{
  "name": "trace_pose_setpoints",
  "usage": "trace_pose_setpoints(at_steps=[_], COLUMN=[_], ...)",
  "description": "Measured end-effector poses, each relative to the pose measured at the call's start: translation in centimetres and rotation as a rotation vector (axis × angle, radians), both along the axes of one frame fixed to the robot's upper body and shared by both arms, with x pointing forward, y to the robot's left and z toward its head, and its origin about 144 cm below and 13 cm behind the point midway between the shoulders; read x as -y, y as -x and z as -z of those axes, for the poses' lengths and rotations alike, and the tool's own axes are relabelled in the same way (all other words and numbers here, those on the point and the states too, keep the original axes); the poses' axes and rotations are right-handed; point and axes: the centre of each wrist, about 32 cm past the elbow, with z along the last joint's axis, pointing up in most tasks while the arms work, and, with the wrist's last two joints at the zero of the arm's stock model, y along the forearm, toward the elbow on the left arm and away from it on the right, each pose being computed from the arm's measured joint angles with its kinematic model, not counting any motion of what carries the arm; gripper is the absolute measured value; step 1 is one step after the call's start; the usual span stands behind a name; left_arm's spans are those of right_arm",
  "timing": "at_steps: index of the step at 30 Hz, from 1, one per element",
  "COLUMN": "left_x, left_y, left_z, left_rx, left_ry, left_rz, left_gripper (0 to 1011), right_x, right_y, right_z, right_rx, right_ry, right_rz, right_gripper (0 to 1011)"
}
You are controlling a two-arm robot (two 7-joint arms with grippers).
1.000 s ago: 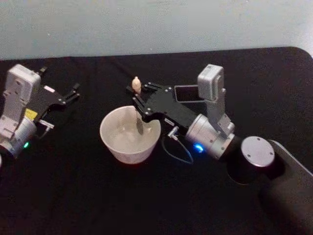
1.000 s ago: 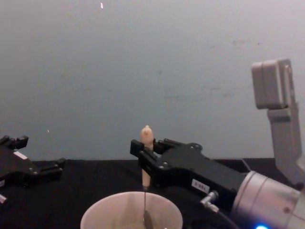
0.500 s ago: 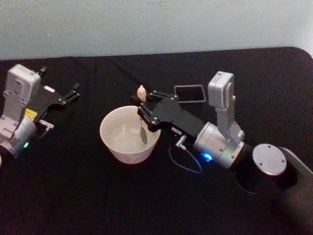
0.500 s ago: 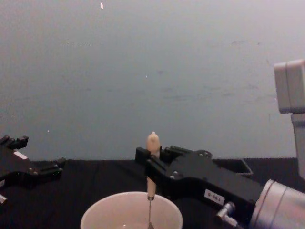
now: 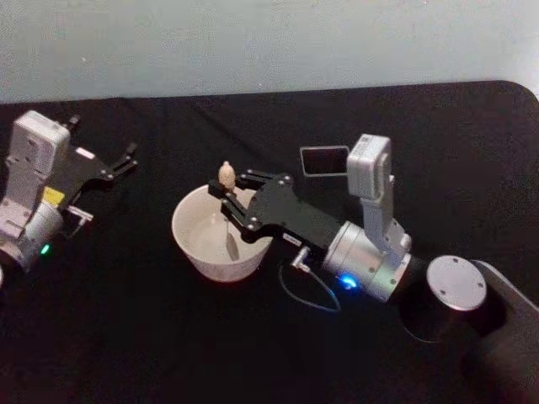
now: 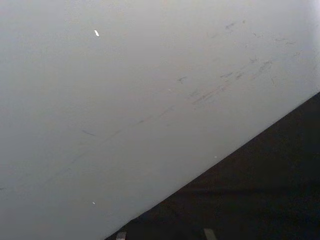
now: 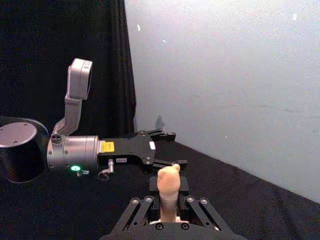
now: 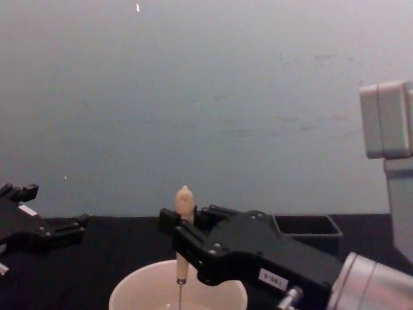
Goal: Pick up the stirring spoon with one hand, stir inside the cup, then place it back in its original position.
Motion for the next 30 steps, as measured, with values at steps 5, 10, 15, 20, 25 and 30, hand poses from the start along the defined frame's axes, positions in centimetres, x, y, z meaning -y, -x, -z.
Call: trace_pose_setpoints(at_steps=[5,10,15,20,25,30], left_x=[0.0,0.0,0.0,0.0,0.0,0.0], left_y=[0.0,0.0,0.0,0.0,0.0,0.0], left_z=[0.0,0.0,0.0,0.0,0.0,0.0], left_rx=[0.000,0.000,0.000,0.000,0.000,0.000], left_ry=[0.000,0.000,0.000,0.000,0.000,0.000], left_rz=[0.000,0.000,0.000,0.000,0.000,0.000], left_gripper=[1001,1001,1001,1001,1001,1001], right_x=[-0.6,-1.4,-2.0,-2.3,-2.0,-1.3], right_y=[-0.3,-0.9,-1.5,-2.0,-2.5,-2.6], right_z=[0.0,0.0,0.1,0.2,0.2,0.2], right_rx=[0.000,0.006,0.019,0.026,0.030,0.030], right_ry=[0.000,0.000,0.005,0.010,0.012,0.015], right_rz=[-0.002,0.005,0.019,0.041,0.061,0.076], right_gripper=[214,214,214,214,214,214])
